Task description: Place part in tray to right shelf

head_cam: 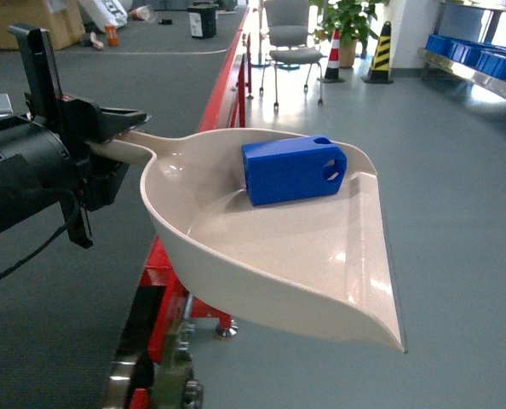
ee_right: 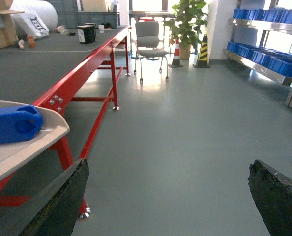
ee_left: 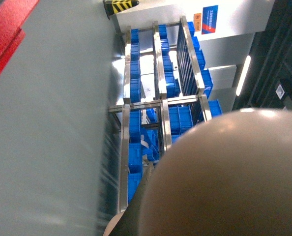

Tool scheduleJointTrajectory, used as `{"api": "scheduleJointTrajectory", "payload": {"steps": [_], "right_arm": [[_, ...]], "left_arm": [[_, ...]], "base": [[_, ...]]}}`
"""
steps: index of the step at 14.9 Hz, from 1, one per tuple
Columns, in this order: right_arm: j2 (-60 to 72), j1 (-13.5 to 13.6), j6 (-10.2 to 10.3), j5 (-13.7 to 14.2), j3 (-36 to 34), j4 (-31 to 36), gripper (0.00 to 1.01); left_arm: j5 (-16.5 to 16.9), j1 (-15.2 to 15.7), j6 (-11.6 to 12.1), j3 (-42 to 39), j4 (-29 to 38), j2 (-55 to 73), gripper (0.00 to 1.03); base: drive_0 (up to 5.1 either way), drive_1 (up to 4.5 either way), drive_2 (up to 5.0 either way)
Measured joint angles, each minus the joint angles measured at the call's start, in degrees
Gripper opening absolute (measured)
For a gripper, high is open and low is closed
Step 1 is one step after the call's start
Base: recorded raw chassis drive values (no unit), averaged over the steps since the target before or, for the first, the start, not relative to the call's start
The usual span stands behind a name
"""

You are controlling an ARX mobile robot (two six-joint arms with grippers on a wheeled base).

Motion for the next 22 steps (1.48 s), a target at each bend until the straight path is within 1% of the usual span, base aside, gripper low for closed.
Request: {"api": "scheduleJointTrajectory", "payload": {"steps": [22], "right_arm": [[0.00,0.00,0.02,-0.02,0.00,-0.02,0.98]], "left_arm": [[0.04,0.00,0.00,0.00,0.02,0.00,0.13]], "base": [[5.0,-2.31,-2.3]]}}
